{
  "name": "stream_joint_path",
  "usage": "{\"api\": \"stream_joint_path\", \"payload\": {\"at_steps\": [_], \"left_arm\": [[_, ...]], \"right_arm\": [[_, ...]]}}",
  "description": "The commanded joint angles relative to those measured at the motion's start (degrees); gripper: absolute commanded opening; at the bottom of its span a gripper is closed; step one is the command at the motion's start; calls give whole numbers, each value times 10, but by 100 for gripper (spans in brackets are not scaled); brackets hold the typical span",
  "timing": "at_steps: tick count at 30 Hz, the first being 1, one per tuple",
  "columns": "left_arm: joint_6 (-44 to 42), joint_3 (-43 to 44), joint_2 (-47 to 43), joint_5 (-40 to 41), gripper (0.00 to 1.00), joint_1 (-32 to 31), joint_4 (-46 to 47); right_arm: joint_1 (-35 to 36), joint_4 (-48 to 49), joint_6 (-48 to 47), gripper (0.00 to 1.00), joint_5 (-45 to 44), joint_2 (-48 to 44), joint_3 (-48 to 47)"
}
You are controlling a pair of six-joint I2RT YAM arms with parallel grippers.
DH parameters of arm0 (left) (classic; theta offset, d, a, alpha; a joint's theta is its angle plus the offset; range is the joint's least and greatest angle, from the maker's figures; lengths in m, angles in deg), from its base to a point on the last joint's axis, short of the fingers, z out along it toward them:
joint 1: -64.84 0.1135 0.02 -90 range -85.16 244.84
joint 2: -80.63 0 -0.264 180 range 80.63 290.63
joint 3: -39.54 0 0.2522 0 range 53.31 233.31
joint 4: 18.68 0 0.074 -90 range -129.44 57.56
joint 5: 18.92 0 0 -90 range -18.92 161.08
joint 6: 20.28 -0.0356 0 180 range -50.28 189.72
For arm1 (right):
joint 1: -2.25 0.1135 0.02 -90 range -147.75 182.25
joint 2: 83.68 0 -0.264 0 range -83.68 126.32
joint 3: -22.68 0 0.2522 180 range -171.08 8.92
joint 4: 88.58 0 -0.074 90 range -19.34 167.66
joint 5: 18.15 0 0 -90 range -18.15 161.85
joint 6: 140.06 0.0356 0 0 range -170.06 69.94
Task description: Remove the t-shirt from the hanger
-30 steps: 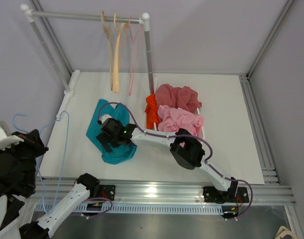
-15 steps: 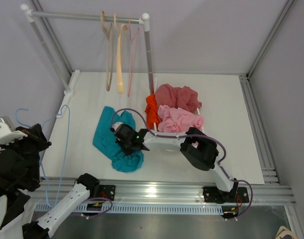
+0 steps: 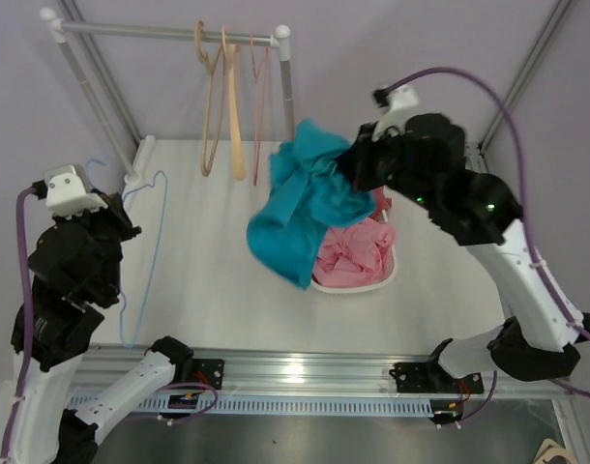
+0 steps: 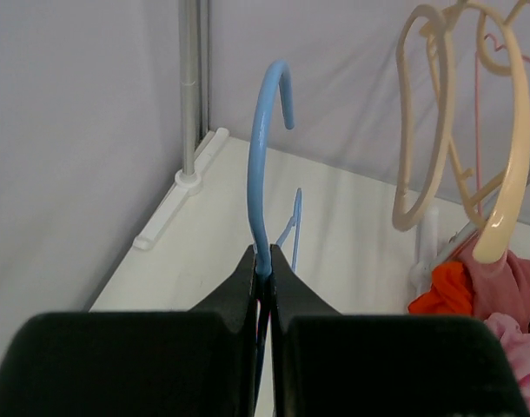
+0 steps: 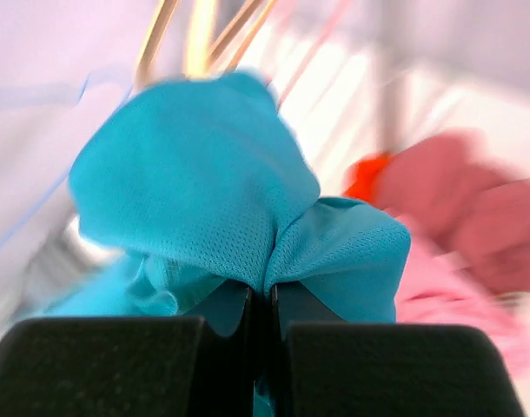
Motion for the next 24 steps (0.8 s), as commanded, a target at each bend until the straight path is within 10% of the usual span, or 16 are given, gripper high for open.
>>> {"api": "stream_joint_path", "payload": {"at_steps": [1,20,21,24], "left_arm": [[-43,7,38,-17,1,5,107],[44,224,317,-368,1,244,146],[39,234,327,-358,1,244,145],[17,286,366,-335,1,245,143]], "right_arm": [[-62,-83,-41,0,-16,12,-34],[-225,247,46,0,116,249,500],[-225,242,46,5,105,245,500],[-225,210,47,77,56,180,489]]}}
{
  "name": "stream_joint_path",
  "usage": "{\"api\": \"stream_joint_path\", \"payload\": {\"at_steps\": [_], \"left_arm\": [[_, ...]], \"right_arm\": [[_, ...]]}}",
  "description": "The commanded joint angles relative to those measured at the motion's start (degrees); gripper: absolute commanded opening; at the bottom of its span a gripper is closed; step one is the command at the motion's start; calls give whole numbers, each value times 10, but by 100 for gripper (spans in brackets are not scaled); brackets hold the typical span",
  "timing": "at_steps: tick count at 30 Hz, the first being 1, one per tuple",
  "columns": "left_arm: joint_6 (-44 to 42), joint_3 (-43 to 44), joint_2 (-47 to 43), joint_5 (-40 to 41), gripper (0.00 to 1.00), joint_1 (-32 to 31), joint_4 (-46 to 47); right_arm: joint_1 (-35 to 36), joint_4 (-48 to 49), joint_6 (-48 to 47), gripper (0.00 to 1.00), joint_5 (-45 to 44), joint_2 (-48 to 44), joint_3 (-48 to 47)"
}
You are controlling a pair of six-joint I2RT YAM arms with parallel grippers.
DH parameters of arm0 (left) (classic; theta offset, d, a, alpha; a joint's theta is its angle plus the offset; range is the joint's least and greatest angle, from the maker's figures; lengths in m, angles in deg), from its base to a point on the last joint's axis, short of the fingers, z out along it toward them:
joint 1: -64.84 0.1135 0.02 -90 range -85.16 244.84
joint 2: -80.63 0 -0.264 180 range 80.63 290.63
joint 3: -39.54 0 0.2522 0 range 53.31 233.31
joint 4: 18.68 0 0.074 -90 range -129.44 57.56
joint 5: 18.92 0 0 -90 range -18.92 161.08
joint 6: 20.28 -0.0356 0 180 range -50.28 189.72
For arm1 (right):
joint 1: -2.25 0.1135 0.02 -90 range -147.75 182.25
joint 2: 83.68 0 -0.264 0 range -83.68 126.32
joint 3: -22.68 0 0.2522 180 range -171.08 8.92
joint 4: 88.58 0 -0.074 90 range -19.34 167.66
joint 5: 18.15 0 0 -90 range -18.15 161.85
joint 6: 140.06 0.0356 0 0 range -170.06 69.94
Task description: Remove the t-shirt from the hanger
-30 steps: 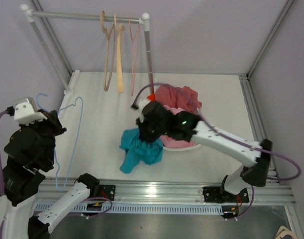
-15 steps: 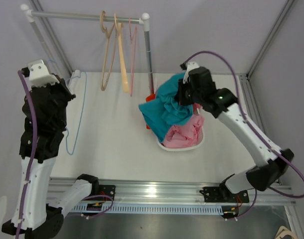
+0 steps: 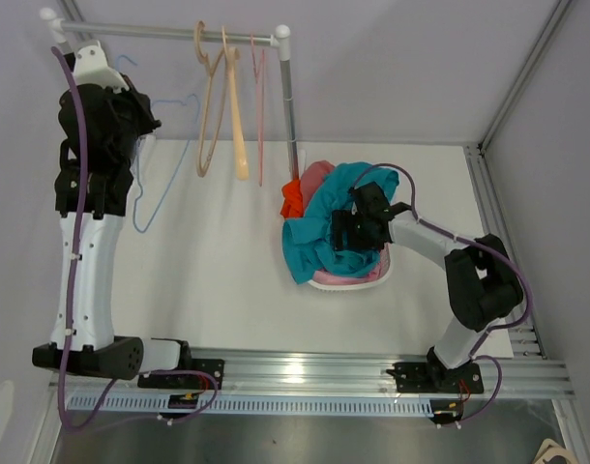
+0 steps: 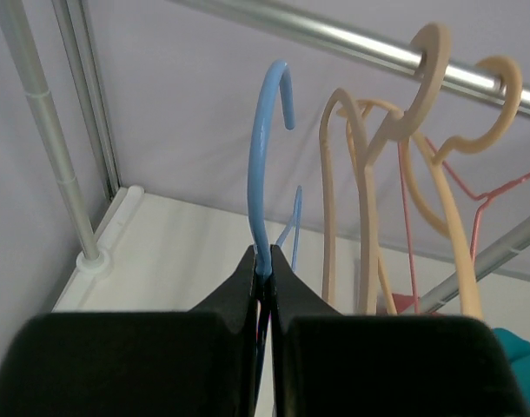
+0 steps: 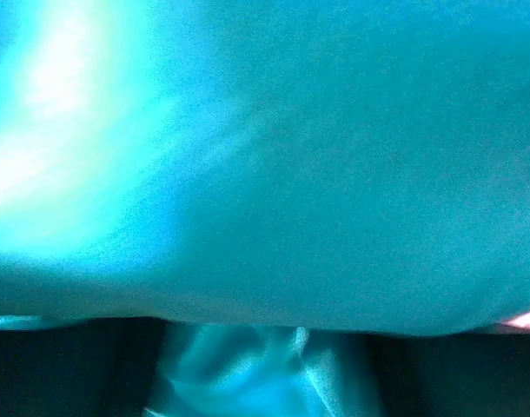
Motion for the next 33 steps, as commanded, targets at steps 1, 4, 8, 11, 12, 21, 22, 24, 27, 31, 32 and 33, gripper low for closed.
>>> {"api": "stream_joint_path", "payload": {"at_steps": [1,4,8,11,12,21,22,24,27,31,32,33], "left_arm": [[-14,75,26,-7,1,10,4],[-24,136,72,-19,1,17,-8],[-23,185,113,-46,1,25,-3],[-28,210,151,-59,1,25,11],[-30,217,163,-61,1,25,13],[-43,291,297,-86,1,25,88],[-43,299,309,-86,1,25,94],[-48,329,342,-90,5,25,108],[-57,361,379,-90,8,23,117],[-58,340,375,-87,45,14,109],[-57,333,369,-79,49,13,112],[-56,300,362,-79,50,12,116]], "right_arm": [[9,-31,5,97,-75,-20,19],[8,-87,-8,99,-106,-109,-32],[9,-148,-21,99,-100,-187,-105],[10,-182,-28,99,-81,-202,-149],[11,-191,-29,99,-76,-210,-156],[11,-141,-45,98,-19,-275,-163],[10,-139,-48,98,-15,-280,-162],[10,-133,-52,98,-2,-285,-158],[10,-125,-52,98,5,-297,-143],[10,-115,-50,98,6,-300,-121],[10,-111,-49,98,9,-301,-117],[10,-104,-48,99,10,-298,-115]]}}
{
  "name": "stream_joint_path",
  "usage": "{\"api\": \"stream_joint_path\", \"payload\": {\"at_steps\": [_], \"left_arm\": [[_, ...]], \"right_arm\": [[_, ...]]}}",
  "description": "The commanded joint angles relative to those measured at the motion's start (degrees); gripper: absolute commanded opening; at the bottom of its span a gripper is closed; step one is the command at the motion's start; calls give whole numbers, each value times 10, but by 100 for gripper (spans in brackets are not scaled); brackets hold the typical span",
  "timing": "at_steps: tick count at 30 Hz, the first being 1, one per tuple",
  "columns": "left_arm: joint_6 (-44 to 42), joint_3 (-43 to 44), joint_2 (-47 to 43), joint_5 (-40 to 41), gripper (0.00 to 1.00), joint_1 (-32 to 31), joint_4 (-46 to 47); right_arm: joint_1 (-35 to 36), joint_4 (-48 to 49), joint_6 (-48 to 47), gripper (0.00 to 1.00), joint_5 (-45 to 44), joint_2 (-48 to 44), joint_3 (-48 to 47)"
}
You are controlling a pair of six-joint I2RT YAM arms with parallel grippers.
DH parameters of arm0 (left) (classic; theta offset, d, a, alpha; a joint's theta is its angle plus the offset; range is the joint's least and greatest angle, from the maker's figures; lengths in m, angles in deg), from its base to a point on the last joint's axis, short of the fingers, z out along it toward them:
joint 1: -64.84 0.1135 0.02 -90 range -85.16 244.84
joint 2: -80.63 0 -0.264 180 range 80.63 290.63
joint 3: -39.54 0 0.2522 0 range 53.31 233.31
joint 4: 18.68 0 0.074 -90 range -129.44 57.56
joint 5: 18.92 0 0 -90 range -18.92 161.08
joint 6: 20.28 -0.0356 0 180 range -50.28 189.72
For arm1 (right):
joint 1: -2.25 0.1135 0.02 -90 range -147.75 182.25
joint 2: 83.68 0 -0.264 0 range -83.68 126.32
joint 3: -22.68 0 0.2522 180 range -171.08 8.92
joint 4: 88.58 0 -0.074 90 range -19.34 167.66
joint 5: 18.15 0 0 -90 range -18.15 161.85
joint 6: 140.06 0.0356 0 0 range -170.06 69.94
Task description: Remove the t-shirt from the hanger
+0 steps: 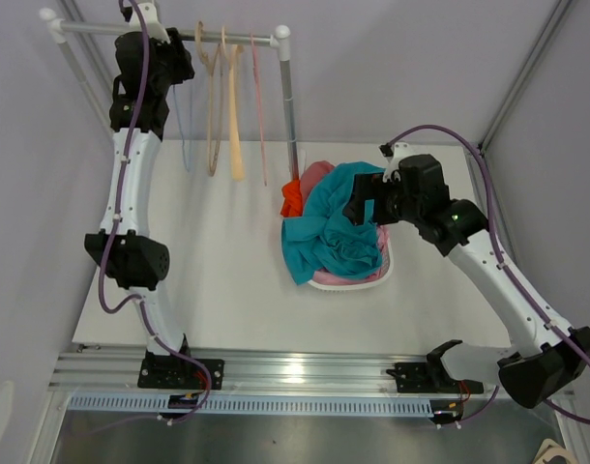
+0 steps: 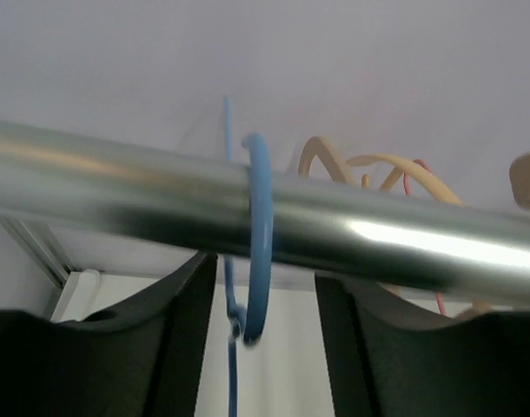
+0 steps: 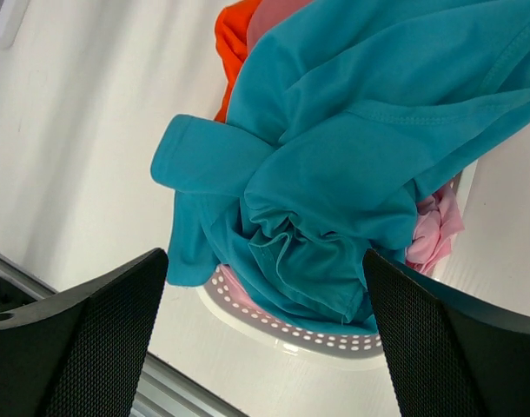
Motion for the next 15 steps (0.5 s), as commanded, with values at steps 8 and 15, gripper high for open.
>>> {"api": "stream_joint_path", "payload": {"at_steps": [8,15], "left_arm": [[47,-73,-143,58,100,-9,-4],[98,-290,-338,89,99,-49,-51]], "right_arm": [[-13,146,9,99,-124,-45,49],[-52,401,-29,98,-262,-156,260]]}}
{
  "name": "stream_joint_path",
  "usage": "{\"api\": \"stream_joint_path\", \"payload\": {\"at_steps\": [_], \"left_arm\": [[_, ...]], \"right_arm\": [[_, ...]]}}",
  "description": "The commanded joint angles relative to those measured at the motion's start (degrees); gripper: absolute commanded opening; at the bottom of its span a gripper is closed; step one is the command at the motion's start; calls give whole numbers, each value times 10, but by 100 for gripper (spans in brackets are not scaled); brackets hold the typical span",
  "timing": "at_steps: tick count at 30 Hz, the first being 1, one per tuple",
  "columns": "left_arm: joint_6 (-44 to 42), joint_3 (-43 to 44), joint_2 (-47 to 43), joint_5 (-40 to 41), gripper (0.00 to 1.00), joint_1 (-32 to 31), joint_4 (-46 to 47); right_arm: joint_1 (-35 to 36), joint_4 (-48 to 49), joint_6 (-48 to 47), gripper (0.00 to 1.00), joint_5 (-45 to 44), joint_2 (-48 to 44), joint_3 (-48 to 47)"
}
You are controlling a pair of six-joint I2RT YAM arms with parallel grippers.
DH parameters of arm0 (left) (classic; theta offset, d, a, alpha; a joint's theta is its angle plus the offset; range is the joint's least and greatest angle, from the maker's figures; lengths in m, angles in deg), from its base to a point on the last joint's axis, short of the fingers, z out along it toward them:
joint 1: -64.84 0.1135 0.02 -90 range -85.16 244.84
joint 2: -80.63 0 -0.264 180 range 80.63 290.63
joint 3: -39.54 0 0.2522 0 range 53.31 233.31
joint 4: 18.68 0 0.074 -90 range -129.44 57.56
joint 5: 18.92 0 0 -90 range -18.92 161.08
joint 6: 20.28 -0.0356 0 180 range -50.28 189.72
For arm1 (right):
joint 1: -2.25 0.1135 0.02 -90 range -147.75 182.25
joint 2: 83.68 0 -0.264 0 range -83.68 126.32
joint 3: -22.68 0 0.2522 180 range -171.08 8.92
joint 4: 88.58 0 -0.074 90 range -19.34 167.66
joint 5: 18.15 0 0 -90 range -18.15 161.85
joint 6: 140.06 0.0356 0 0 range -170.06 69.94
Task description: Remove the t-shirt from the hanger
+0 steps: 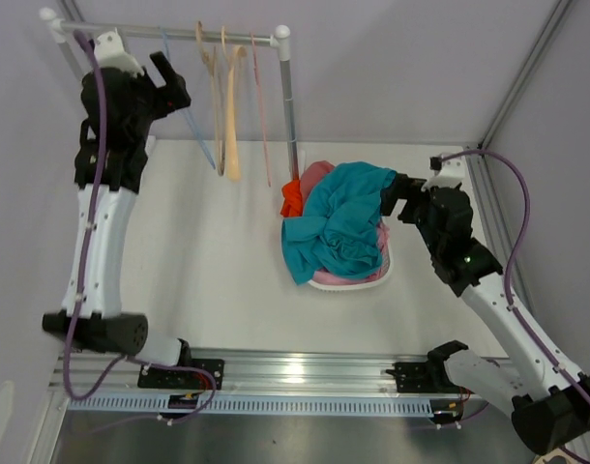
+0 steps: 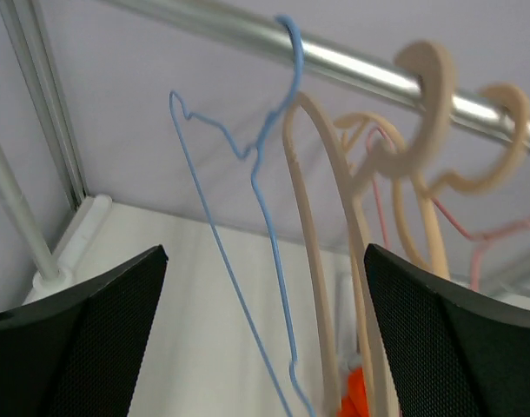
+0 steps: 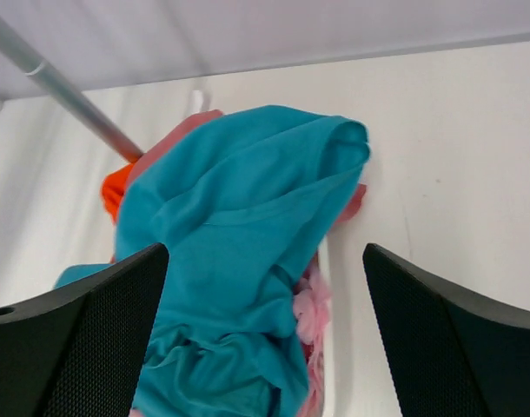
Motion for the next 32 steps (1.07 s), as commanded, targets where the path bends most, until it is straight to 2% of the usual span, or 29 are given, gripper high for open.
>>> {"api": "stream_joint_path", "payload": {"at_steps": [1,2,4,6,7,12,16,21,25,29,32], "left_arm": [[32,-125,-135,41,99,-39,8],[32,-252,-210,50,99,-50,31],[26,-340,-287,65,100,-83,122],[28,-483,-393,81,99,-112,170],[36,-507,-423,98,100,-118,178],[112,-664,-590,89,99,-135,132],[115,-698,-660,79,100,-141,69],[113,-713,-699,56,99,-141,-1],[113,-710,-697,10,99,-141,-26],[114,-699,-677,-16,100,-141,-39],[110,-701,-675,-24,100,-141,-26]], "right_arm": [[-13,159,-26,99,-78,-55,84],[-22,152,-23,99,-66,-65,97],[-58,138,11,100,-16,-84,126],[-75,138,26,99,21,-89,154],[-82,126,26,99,52,-88,160],[-83,2,54,99,41,-7,125],[-83,-61,74,99,48,69,83],[-82,-68,86,100,59,108,90],[-62,-23,81,100,45,62,129],[-22,-5,80,100,-46,7,152],[-11,-13,81,99,-57,-9,149]]}}
